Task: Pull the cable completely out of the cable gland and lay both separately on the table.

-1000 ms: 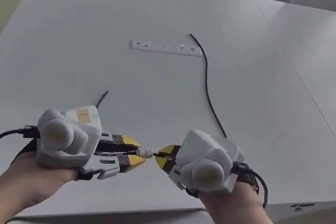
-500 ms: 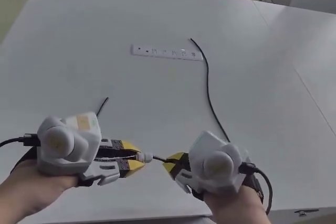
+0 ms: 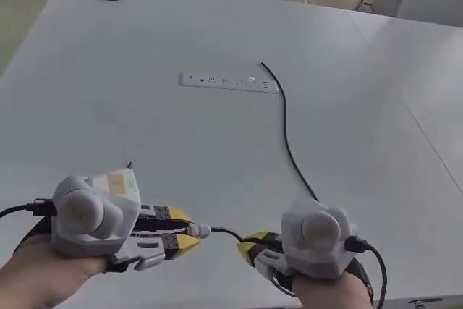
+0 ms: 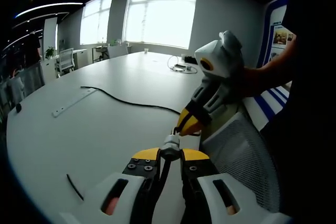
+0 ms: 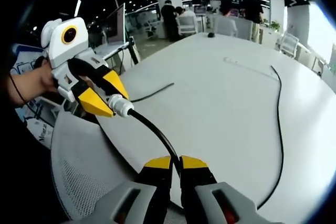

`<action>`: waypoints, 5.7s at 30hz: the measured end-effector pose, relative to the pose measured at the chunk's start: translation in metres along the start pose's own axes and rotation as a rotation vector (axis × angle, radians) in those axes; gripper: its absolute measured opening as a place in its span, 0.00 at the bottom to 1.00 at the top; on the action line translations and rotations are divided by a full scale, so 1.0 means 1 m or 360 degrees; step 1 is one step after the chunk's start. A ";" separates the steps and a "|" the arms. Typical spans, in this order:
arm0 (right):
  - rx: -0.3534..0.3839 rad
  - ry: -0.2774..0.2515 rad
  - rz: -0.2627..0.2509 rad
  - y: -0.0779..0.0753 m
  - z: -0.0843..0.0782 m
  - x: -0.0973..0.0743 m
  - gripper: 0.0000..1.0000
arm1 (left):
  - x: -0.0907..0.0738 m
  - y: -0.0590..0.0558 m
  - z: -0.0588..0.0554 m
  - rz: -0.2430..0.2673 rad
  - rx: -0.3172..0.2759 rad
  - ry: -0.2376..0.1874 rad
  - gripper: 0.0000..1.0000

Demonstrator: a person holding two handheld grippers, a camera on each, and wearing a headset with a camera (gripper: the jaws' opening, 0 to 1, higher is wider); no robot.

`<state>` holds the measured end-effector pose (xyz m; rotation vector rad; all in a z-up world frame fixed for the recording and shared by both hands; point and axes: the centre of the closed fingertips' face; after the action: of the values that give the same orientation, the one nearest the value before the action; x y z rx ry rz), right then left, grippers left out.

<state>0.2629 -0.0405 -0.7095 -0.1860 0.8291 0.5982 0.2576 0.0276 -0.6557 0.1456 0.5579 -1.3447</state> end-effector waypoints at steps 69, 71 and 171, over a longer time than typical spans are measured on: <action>-0.1172 -0.0112 0.0045 0.053 0.034 -0.007 0.00 | 0.007 -0.010 -0.003 -0.0009 -0.0032 0.0024 0.15; -0.1179 -0.0124 0.0047 0.053 0.034 -0.006 0.00 | 0.007 -0.010 -0.003 -0.0005 -0.0031 0.0029 0.15; -0.1178 -0.0149 0.0005 0.059 0.044 0.000 0.01 | -0.001 0.003 -0.009 0.0020 -0.0040 0.0001 0.15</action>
<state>0.2582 0.0245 -0.6759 -0.8232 0.4861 0.8921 0.2575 0.0330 -0.6639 0.1285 0.5733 -1.3249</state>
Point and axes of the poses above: the centre of the closed fingertips' face, and the gripper's own axes: x roughly forward along the fingers, y roughly to its left, z roughly out of its top, and after that the axes turned 8 degrees about -z, right-handed
